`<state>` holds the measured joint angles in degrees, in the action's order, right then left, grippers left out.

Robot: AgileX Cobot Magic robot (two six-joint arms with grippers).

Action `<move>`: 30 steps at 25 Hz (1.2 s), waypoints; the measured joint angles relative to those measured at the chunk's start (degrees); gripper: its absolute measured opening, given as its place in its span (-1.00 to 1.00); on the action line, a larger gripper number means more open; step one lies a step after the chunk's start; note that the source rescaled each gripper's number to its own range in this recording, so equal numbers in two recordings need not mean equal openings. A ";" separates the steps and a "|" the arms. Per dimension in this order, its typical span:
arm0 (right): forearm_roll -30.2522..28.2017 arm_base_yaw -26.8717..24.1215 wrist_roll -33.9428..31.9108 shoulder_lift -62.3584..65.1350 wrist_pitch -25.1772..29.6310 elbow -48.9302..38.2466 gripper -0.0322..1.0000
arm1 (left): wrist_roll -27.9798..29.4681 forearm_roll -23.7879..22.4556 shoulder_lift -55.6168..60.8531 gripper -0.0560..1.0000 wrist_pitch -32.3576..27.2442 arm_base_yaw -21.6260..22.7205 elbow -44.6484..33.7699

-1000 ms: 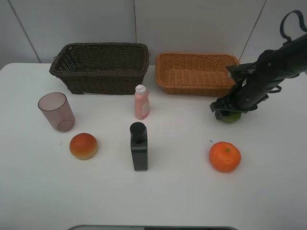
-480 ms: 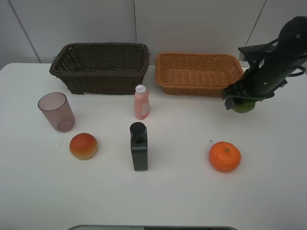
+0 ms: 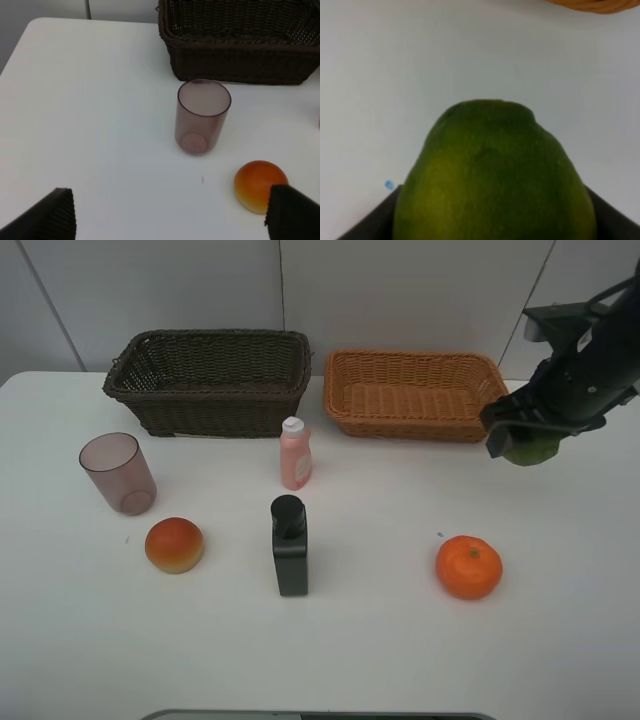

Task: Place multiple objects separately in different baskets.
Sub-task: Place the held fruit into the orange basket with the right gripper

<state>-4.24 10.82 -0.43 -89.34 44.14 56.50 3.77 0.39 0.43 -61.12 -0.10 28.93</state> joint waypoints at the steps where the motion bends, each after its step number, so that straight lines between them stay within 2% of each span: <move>1: 0.09 0.00 0.00 0.00 1.00 0.81 -0.11 | 0.00 0.00 0.00 0.96 0.00 0.00 0.00; 6: 0.31 0.60 -0.01 0.11 5.21 6.54 -0.11 | 0.00 0.00 0.00 0.96 0.00 0.00 0.00; 13: 0.37 0.63 -0.01 -0.96 7.02 14.21 -0.11 | 0.00 0.00 0.00 0.96 0.00 0.00 0.00; 30: 0.15 0.63 -0.01 -21.31 7.94 34.84 -0.11 | 0.00 0.00 0.00 0.96 0.00 0.00 0.00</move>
<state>-4.09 11.44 -0.44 -110.66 52.08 91.34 3.77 0.39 0.43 -61.12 -0.10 28.93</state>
